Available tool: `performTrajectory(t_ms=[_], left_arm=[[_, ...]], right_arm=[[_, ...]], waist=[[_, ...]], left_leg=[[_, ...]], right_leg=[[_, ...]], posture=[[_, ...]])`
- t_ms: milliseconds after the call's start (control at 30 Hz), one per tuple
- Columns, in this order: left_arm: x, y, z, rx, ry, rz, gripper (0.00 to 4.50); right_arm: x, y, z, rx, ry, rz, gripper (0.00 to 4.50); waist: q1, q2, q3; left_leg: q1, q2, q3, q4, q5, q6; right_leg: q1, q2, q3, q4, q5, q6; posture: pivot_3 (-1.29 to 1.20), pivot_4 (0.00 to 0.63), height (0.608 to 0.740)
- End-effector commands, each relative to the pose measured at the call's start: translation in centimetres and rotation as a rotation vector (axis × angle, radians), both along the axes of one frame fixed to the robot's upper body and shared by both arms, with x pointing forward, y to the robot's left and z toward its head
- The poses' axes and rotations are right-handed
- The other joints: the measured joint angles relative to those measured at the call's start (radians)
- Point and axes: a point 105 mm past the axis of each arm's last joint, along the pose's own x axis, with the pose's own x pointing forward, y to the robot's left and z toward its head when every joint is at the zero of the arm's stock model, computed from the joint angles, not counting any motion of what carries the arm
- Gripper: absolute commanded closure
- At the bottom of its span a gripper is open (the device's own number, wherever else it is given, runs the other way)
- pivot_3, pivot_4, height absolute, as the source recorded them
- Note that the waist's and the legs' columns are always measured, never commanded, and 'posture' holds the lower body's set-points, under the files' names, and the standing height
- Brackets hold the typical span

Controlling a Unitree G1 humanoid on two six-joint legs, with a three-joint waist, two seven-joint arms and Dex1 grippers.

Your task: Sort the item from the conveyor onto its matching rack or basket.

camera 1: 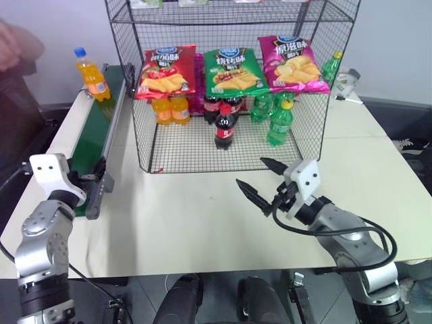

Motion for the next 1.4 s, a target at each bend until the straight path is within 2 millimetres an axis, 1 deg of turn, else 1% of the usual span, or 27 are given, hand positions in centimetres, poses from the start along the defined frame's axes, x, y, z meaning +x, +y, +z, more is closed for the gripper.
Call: performTrajectory(t_ms=[33, 167, 267, 367, 433, 667, 800, 900, 1067, 1400], left_arm=[[0.3, 0.9, 1.5, 0.061, -0.050, 0.074, 0.04], [0.4, 1.1, 1.6, 0.079, -0.057, 0.097, 0.04], [0.5, 1.4, 2.0, 0.132, -0.075, 0.127, 0.04], [0.7, 1.3, 1.6, 0.140, -0.047, 0.108, 0.04], [0.8, 1.0, 1.5, 0.109, -0.049, 0.071, 0.04], [0.6, 1.7, 1.8, 0.096, -0.086, 0.093, 0.04], [0.1, 3.0, 3.0, 0.101, -0.137, 0.152, 0.04], [-0.1, 3.9, 3.1, 0.095, -0.144, 0.200, 0.04], [-0.2, 3.8, 2.9, 0.074, -0.156, 0.199, 0.04], [-0.4, 3.5, 3.4, 0.106, -0.178, 0.196, 0.04]], right_arm=[[-0.1, -0.2, 0.5, -0.004, -0.051, 0.003, 0.00], [-0.1, -0.5, 0.2, -0.028, -0.060, 0.004, 0.00], [-0.4, -0.3, 0.0, -0.024, -0.053, 0.012, 0.00], [-0.4, -0.1, 0.0, -0.012, -0.047, 0.017, 0.00], [-0.4, 0.0, 0.0, -0.005, -0.042, 0.019, 0.00], [-0.3, 0.0, 0.0, -0.006, -0.045, 0.024, 0.00], [-0.5, 0.2, -0.1, 0.005, -0.036, 0.034, 0.00], [-0.3, 0.2, -0.1, 0.004, -0.039, 0.033, 0.00], [-0.4, 0.6, 0.0, 0.003, -0.044, 0.043, 0.00], [-0.4, 2.1, 0.4, 0.016, -0.046, 0.061, 0.00]], waist=[[0.001, 0.000, 0.000], [0.000, 0.000, 0.000], [0.000, 0.000, 0.000], [0.002, 0.000, 0.000], [0.002, 0.000, 0.000], [0.001, 0.000, 0.000], [0.000, 0.000, 0.000], [0.000, 0.000, 0.000], [0.002, 0.000, 0.000], [0.000, 0.000, 0.000]], left_leg=[[0.000, 0.000, 0.000, 0.000, 0.000, 0.000], [0.000, 0.000, 0.000, 0.000, 0.000, 0.000], [0.000, 0.000, 0.000, 0.000, 0.000, 0.000], [0.000, 0.000, 0.000, 0.001, 0.000, 0.000], [0.000, 0.000, 0.000, 0.001, 0.000, 0.000], [0.000, 0.000, 0.000, 0.001, 0.000, 0.000], [0.000, 0.000, 0.000, 0.001, 0.000, 0.000], [0.000, 0.000, 0.000, 0.000, 0.000, 0.000], [0.000, 0.000, 0.000, 0.001, 0.000, 0.000], [0.000, 0.000, 0.000, 0.001, 0.000, 0.000]], right_leg=[[0.000, 0.000, 0.000, 0.000, 0.000, 0.000], [0.000, 0.000, 0.000, 0.000, 0.000, 0.000], [0.000, 0.000, 0.000, 0.000, 0.000, 0.000], [0.001, 0.000, 0.000, 0.000, 0.000, 0.000], [0.001, 0.000, 0.000, 0.000, 0.000, 0.000], [0.001, 0.000, 0.000, 0.000, 0.000, 0.000], [0.001, 0.000, 0.000, 0.000, 0.000, 0.000], [0.000, 0.000, 0.000, 0.000, 0.000, 0.000], [0.001, 0.000, 0.000, 0.000, 0.000, 0.000], [0.001, 0.000, 0.000, 0.000, 0.000, 0.000]], posture=[[0.00, 0.150, 0.740], [0.00, 0.150, 0.740], [0.00, 0.150, 0.740], [0.00, 0.150, 0.740], [0.00, 0.150, 0.740], [0.00, 0.150, 0.740], [0.00, 0.150, 0.740], [0.00, 0.150, 0.740], [0.00, 0.150, 0.740], [0.00, 0.150, 0.740]])
